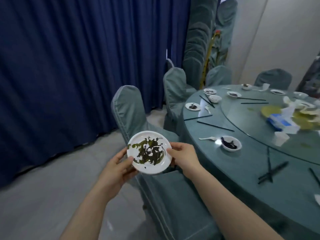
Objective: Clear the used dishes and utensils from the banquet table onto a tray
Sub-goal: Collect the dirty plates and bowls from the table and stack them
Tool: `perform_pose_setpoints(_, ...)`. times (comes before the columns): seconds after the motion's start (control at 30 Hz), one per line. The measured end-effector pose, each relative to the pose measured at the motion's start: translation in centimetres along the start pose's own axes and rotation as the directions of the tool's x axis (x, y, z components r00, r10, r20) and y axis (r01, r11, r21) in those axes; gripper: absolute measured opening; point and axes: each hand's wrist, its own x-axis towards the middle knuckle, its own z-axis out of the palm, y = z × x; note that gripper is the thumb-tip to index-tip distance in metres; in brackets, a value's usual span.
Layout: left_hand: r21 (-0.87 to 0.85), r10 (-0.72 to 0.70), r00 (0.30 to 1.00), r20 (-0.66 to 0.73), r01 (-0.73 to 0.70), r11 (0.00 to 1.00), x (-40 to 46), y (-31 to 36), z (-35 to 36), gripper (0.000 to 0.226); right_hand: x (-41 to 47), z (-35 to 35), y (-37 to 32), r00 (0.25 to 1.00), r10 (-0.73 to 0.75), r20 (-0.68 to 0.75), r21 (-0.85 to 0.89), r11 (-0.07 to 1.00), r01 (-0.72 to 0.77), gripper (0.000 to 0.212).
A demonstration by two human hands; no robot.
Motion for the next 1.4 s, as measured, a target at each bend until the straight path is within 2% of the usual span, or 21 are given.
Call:
perform_pose_setpoints(0.2,-0.006,0.040,0.990,-0.137,-0.042,0.999,1.3,5.1,-13.7,0.043,3.0,15.2,-0.9,0.991,0.020,0.129,0.069,0.997,-0.029,0.022)
perform_pose_setpoints(0.37,-0.030,0.039,0.972,-0.232,-0.047,0.998,4.1,8.2,-21.3,0.044,6.8,23.1,-1.9,0.981,0.095,0.171,0.083,0.990,-0.110,0.006)
perform_pose_setpoints(0.47,-0.049,0.046,0.955,-0.294,-0.063,0.997,7.0,9.7,-25.1,0.043,10.4,26.7,-2.8,0.970,0.138,0.199,0.081,0.984,-0.156,0.016)
perform_pose_setpoints(0.7,-0.050,0.060,0.920,-0.387,-0.086,0.995,17.3,13.8,-33.0,0.039,22.9,34.8,-3.7,0.950,0.166,0.266,0.090,0.976,-0.196,0.019)
perform_pose_setpoints(0.9,-0.015,0.105,0.899,-0.424,-0.123,0.992,28.8,20.4,-38.5,0.039,36.7,41.5,-6.3,0.932,0.125,0.339,0.095,0.982,-0.166,0.015)
perform_pose_setpoints(1.07,-0.032,0.114,0.899,-0.424,-0.141,0.990,38.1,24.9,-43.0,0.037,46.7,45.3,-8.5,0.939,0.100,0.328,0.122,0.982,-0.147,0.017)
perform_pose_setpoints(1.2,-0.038,0.120,0.926,-0.357,-0.143,0.989,48.6,27.8,-46.0,0.036,55.1,47.3,-9.2,0.952,0.069,0.297,0.153,0.981,-0.118,0.018)
perform_pose_setpoints(1.4,-0.038,0.071,0.983,-0.168,-0.078,0.996,65.9,32.0,-46.9,0.035,66.1,47.3,-10.6,0.996,0.053,0.077,0.233,0.970,-0.069,0.017)
